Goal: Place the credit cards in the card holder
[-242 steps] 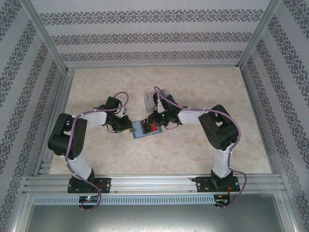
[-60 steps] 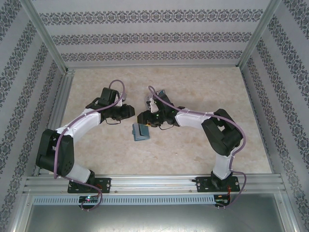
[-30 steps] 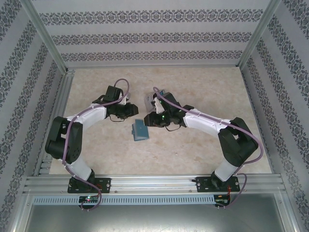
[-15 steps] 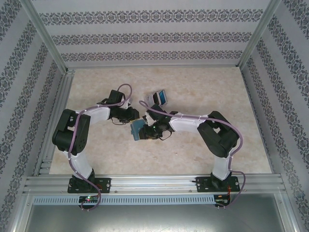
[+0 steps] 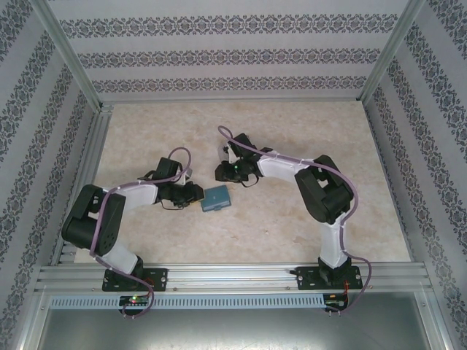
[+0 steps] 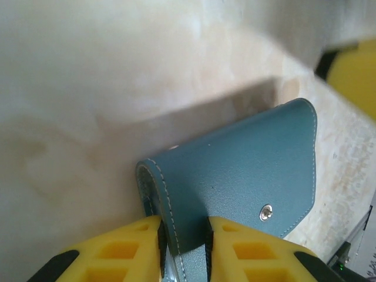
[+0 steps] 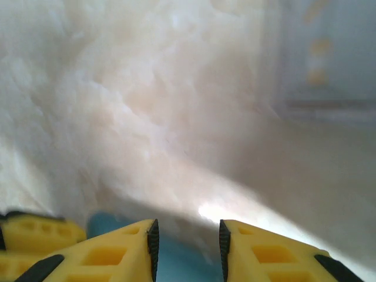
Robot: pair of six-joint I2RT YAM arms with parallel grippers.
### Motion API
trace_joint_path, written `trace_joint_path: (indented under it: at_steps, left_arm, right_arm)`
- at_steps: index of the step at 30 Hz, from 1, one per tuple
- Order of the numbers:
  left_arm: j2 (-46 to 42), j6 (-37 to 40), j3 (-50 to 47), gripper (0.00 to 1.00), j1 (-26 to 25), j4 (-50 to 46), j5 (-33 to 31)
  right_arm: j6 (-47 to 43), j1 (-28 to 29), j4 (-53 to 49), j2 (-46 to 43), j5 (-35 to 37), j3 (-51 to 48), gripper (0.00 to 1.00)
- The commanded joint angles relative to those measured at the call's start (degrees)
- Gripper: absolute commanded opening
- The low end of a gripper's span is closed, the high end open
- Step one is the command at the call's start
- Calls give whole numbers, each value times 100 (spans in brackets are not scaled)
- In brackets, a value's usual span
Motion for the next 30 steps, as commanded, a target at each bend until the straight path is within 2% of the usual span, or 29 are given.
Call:
trace_joint_path:
  at_steps: [1,5,10,13,16,19,24,26,30]
  left_arm:
    - [-334,-509,-263,26,-373,230,-82]
    - [-679,-587,-286,26,-489,8,-386]
    - [-774,-269,117,28,-490,-600,-820]
    - [-646,-104,404,29,-483,-834,-901]
    - [-589,-10,634,30,-460,-911,-983]
    - [-641,133,830,30,-391,-900,-1001]
    - [-436,431,1357,30,-309,-1180,-971]
    - [-333,415,1361,30,-312,-1102,-847]
    - [-196,379,1187,30,-305,-940,-724]
  right_arm:
    - [-264,93,-53,204,-72,310,35]
    - [-486,38,-287,-267,148,87,36]
    - [-651,63,-460,-1613,575,-882,37]
    - [-704,282,-668,-2375,811,-1454,37]
    - [-550,670,-793,-2738,900,-1867,37]
    - [-228,1027,-676,-2767,878,-2173,37]
    - [87,1317,-228,-2100,674,-2210,37]
    - [200,1275,-15,-1797,590,-2111,37]
    - [106,1064,47,-1363,889,-1649,37]
